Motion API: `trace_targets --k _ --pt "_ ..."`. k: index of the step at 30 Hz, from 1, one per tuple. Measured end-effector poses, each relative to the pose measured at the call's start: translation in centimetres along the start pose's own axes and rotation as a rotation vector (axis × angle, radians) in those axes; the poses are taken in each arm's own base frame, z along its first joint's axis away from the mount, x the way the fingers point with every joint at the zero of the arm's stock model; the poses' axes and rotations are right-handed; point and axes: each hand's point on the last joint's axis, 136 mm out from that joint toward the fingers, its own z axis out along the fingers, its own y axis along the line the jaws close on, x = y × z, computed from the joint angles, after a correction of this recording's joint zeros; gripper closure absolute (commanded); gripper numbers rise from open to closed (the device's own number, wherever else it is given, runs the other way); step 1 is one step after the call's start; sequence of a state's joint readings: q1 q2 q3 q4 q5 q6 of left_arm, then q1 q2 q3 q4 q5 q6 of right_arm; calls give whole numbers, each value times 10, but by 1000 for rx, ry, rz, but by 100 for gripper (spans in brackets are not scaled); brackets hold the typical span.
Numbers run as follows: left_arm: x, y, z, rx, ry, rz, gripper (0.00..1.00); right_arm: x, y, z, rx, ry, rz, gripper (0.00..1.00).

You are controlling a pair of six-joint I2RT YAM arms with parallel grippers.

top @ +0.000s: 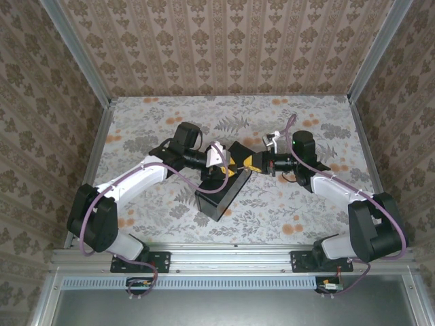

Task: Unlock the padlock with the key

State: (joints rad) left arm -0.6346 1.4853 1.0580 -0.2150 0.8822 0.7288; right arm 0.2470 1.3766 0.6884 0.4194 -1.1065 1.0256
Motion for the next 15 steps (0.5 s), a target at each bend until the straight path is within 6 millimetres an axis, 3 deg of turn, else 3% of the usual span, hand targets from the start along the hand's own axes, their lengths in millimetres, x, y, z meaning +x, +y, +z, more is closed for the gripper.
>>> trace_targets --k 15 --pt "0 0 0 -2 3 -3 75 0 -3 8 3 18 9 100"
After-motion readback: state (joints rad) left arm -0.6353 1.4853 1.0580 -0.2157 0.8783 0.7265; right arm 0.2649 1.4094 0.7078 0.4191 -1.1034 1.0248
